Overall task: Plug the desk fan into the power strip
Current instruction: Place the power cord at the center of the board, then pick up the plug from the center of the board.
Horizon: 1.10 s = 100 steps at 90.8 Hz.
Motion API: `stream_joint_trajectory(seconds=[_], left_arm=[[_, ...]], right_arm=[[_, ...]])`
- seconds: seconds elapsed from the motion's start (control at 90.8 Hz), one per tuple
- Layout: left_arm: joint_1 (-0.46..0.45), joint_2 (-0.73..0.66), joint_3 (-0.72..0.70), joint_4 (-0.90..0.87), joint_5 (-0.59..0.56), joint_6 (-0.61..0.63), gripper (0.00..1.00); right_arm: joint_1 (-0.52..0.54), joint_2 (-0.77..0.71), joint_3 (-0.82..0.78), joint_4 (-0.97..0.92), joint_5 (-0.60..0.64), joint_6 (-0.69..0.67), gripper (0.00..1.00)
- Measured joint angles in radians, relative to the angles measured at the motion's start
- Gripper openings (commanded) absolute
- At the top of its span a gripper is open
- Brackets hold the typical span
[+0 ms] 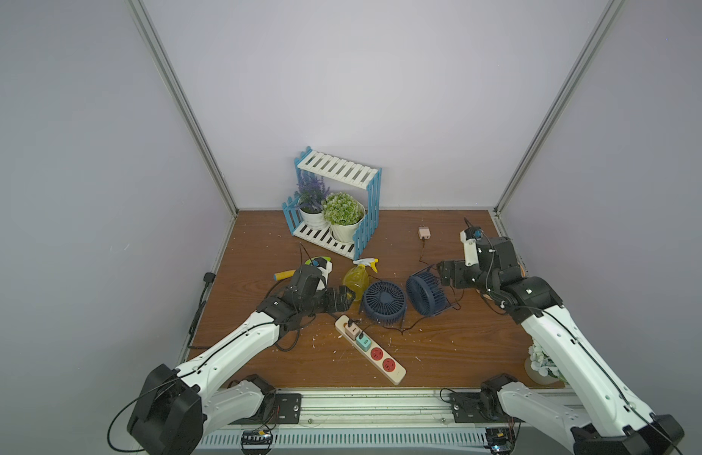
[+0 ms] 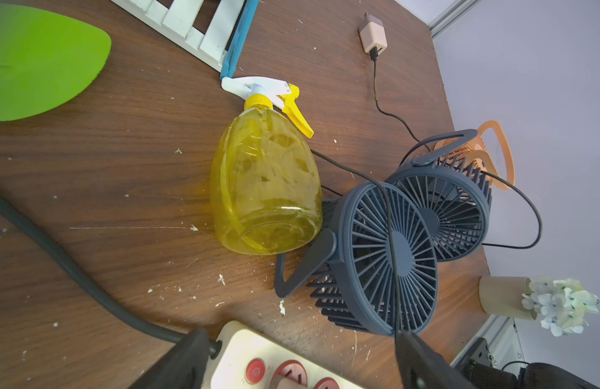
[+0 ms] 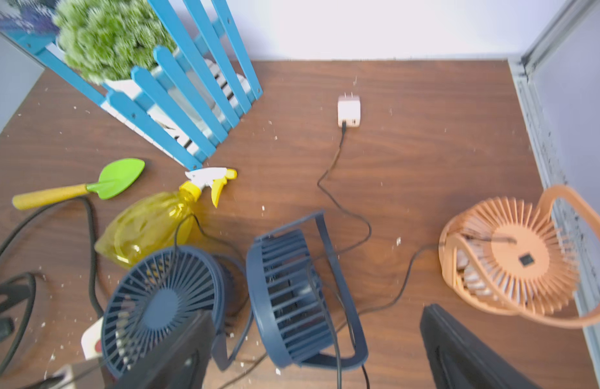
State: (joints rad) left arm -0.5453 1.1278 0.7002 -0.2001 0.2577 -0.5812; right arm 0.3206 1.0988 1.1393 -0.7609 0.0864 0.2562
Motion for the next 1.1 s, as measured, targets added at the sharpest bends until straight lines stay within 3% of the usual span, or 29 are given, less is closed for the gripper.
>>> stream_joint_trajectory(seconds=[0.132, 0.319, 0.506, 0.859, 1.101], left_arm=[[0.0, 0.006, 0.016, 0.003, -0.012, 0.0, 0.9], [0.0, 0.048, 0.061, 0.01, -0.027, 0.001, 0.9], [0.0, 0.093, 0.087, 0.023, -0.039, 0.001, 0.9], [0.0, 0.126, 0.087, 0.029, -0.06, -0.008, 0.91], [0.0, 0.126, 0.087, 0.029, -0.065, -0.012, 0.91]], right_arm=[[-0.035, 0.249, 0.13, 0.084, -0.04, -0.027, 0.9], [-0.099, 0.644, 0.347, 0.155, -0.114, -0.063, 0.89], [-0.156, 0.912, 0.556, 0.188, -0.142, -0.109, 0.88], [-0.195, 1.181, 0.786, 0.14, -0.127, -0.175, 0.79], [-0.195, 1.313, 0.928, 0.051, -0.109, -0.223, 0.6]])
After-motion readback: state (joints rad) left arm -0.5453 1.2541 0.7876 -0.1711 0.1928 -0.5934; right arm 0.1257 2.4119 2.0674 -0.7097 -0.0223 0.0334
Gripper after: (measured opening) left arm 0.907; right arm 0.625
